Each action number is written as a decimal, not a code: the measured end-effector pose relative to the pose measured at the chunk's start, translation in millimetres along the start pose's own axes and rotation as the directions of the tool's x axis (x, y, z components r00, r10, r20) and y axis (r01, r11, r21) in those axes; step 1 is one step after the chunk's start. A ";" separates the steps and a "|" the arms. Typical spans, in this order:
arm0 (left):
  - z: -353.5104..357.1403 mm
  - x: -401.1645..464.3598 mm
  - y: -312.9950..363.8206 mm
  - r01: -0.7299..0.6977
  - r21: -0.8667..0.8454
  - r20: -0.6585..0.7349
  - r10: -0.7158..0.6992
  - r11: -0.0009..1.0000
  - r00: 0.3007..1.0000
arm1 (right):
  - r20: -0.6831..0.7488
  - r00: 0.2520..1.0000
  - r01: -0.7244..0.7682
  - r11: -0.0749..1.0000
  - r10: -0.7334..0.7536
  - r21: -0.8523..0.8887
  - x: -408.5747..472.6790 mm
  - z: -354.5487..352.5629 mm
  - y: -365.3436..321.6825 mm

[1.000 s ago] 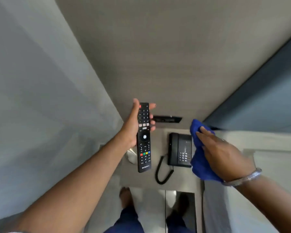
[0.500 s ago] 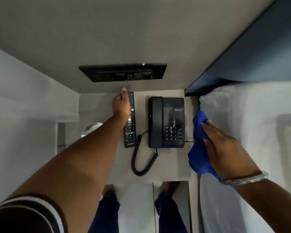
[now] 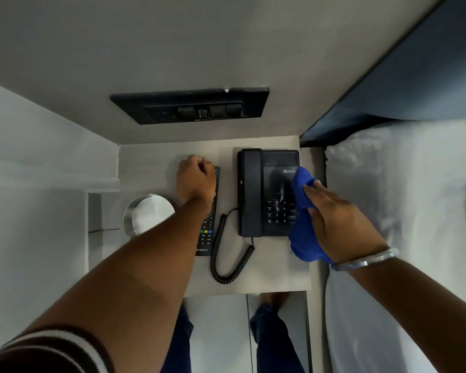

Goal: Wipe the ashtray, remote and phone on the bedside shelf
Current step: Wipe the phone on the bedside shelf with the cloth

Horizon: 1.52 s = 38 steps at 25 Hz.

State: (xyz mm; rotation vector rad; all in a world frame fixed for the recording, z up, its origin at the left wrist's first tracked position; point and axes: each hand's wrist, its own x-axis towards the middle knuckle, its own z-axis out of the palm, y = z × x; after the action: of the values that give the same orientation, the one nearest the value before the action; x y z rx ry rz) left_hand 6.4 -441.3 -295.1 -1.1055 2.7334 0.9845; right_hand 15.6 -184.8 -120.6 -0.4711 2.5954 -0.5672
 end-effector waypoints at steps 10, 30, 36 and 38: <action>7.7 -2.2 84.7 -0.581 0.002 -0.012 0.581 0.814 0.814 | 0.076 0.994 -0.049 0.949 0.076 -0.312 87.2 70.6 27.2; 31.7 -17.3 98.8 -0.444 0.055 0.180 0.429 0.894 0.885 | 0.021 0.999 -0.017 0.946 0.026 -0.323 -29.3 160.1 65.1; 34.5 -16.6 97.6 -0.444 0.069 0.159 0.429 0.893 0.889 | -0.051 0.980 -0.197 0.942 0.190 -0.273 -22.2 115.0 62.2; 35.5 -15.9 96.4 -0.452 0.079 0.146 0.438 0.889 0.887 | -0.009 0.997 -0.078 0.943 0.079 -0.324 -3.2 122.2 35.7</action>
State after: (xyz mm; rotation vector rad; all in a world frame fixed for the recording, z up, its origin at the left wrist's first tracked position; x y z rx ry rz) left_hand -50.0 -358.7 -266.8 -0.3811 2.9537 0.8832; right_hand 69.1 -190.7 -236.0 -0.4676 2.6993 -0.1088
